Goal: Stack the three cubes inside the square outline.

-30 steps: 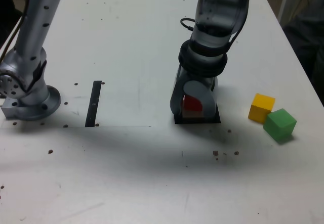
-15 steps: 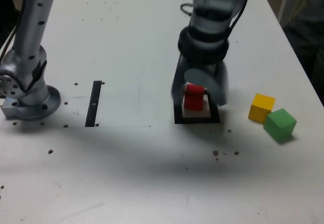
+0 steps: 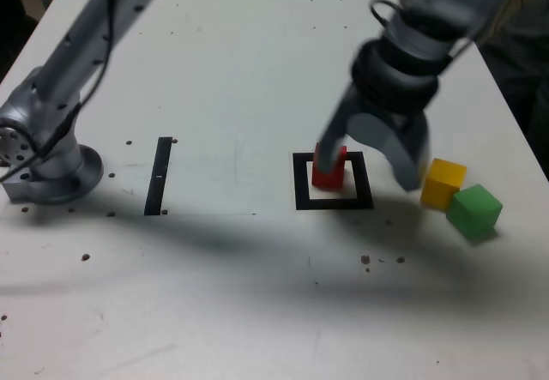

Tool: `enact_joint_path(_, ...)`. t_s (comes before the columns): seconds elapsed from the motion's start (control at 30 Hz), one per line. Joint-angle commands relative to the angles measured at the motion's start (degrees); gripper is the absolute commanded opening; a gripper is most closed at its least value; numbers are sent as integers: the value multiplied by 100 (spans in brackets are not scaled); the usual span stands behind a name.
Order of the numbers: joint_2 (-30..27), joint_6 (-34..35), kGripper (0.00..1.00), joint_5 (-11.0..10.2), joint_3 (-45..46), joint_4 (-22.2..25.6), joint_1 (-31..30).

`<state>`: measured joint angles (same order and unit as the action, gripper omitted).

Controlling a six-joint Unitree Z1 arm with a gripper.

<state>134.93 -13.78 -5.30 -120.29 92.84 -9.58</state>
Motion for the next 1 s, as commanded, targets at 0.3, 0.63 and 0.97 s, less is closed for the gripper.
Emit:
enact_joint_path(0.3, 445, -234, 97, -197, -2531, 91, 382)
enact_joint_path(0.63, 795, -301, 96, -216, -2595, 85, 475)
enact_joint_path(0.97, 837, -346, 94, -287, -2180, 93, 476)
